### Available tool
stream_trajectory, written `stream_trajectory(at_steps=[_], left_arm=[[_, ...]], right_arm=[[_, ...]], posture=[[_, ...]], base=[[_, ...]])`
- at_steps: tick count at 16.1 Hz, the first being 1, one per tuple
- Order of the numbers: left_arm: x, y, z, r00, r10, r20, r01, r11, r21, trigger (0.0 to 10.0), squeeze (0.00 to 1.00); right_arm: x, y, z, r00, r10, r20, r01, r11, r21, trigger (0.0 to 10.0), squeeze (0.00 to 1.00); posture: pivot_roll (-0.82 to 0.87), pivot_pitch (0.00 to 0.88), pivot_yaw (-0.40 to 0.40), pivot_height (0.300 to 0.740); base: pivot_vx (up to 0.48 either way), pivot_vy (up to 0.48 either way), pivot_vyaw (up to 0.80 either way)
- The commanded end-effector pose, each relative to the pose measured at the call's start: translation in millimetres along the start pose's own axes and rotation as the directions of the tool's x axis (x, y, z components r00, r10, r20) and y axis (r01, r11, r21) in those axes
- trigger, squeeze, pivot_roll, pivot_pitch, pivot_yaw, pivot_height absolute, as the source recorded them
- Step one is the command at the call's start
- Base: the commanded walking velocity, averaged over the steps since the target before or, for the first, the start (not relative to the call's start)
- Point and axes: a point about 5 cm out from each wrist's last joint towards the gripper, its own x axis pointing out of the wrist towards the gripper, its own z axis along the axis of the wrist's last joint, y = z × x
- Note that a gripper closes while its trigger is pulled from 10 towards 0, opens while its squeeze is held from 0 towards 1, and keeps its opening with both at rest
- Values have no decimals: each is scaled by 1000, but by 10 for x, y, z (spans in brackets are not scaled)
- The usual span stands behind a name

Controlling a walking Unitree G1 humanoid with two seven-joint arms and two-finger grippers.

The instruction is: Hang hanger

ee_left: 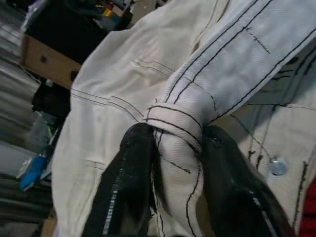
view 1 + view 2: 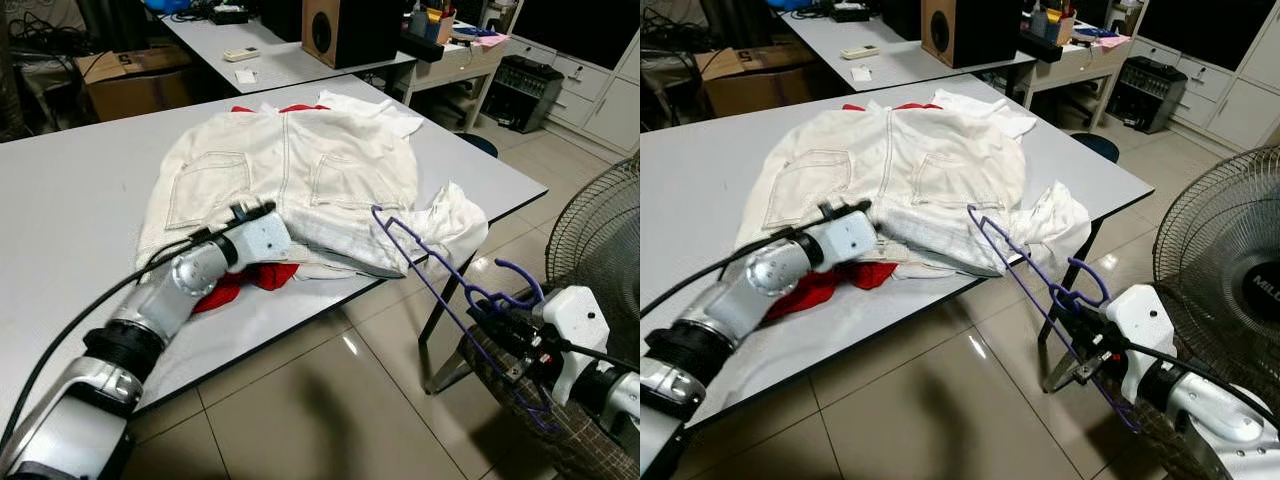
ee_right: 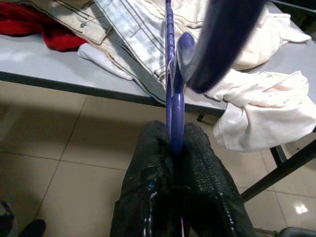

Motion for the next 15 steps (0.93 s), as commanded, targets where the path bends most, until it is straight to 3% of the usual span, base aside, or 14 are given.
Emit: stream_trajectory(at_steps=[1,2,3,4,6,7,12,13,14,15], left_arm=[[0,-14,27,1000,-22,17,21,999,46,0,0],[-9,-92,11,998,-63,12,62,996,57,0,0],[-31,-235,-29,993,-122,-6,122,990,69,3529,0],[-40,-268,-39,992,-130,-10,130,989,70,10000,0],[-53,-311,-48,991,-131,-10,132,990,58,10000,0],[-70,-324,-29,993,-117,11,116,991,64,10000,1000],[-111,-487,-127,992,-107,-72,119,975,187,10000,1000],[-110,-473,-129,994,-82,-78,96,976,196,10000,322],[-107,-457,-123,995,-58,-78,73,976,207,10000,0],[-102,-438,-119,996,-34,-78,49,976,211,10000,0]], right_arm=[[-39,0,36,1000,-8,21,9,1000,-4,10000,0],[-40,29,41,1000,-2,23,2,1000,-5,10000,0],[-40,84,58,1000,10,25,-10,1000,-7,10000,0],[-39,100,70,1000,14,28,-13,1000,-9,10000,0],[-37,112,91,999,16,32,-16,1000,-11,10000,0],[-35,123,115,999,19,37,-18,1000,-12,10000,0],[12,138,186,999,26,46,-25,1000,-15,10000,0],[16,142,199,998,27,48,-27,1000,-15,10000,0],[19,146,211,998,29,47,-28,999,-14,10000,0],[26,142,222,998,29,48,-29,999,-14,10000,0]], posture=[[-88,0,-27,740],[-89,0,-25,740],[-89,0,-25,740],[-89,0,-25,740],[-89,0,-25,740],[-89,0,-25,740],[-80,0,-35,740],[-78,0,-38,740],[-77,0,-39,740],[-77,0,-40,740]], base=[[0,0,0],[0,0,0],[0,0,0],[0,0,0],[0,0,0],[0,0,0],[0,0,0],[0,0,0],[0,0,0],[0,0,0]])
